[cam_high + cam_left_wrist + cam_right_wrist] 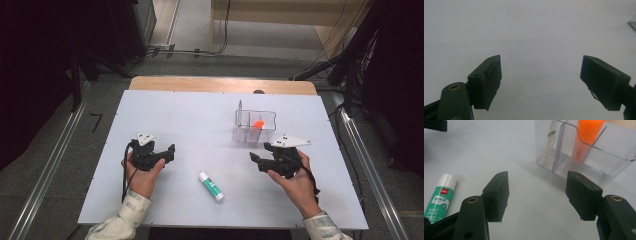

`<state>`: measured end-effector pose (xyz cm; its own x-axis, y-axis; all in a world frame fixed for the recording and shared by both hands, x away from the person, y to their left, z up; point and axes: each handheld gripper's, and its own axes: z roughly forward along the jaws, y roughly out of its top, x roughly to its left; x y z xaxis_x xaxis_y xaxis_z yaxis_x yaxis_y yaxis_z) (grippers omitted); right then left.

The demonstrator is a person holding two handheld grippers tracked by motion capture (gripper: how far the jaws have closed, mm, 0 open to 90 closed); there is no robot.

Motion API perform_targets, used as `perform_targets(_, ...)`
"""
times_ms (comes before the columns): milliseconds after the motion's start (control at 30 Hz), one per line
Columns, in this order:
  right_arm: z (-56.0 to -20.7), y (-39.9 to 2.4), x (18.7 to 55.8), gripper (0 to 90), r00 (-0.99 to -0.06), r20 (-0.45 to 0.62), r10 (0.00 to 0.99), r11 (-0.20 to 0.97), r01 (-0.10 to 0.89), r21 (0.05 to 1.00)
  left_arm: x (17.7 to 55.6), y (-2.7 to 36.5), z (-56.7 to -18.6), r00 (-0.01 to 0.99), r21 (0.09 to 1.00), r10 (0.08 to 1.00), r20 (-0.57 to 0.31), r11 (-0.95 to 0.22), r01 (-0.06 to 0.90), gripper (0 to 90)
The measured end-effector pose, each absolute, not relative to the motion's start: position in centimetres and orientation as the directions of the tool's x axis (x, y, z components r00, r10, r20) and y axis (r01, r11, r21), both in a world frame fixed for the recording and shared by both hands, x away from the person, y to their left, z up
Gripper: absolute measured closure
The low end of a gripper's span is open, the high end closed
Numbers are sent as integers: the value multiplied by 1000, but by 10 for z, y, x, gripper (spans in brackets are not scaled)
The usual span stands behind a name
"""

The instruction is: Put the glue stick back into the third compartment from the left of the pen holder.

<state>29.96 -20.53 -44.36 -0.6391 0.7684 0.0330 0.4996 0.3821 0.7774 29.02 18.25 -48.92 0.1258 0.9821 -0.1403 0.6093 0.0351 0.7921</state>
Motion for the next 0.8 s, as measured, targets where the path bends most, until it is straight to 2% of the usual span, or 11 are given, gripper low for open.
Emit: perform_targets(800,-457,-168,290,343,-715,30,699,456,478,751,289,185,-489,121,792,982,-144,41,609,178)
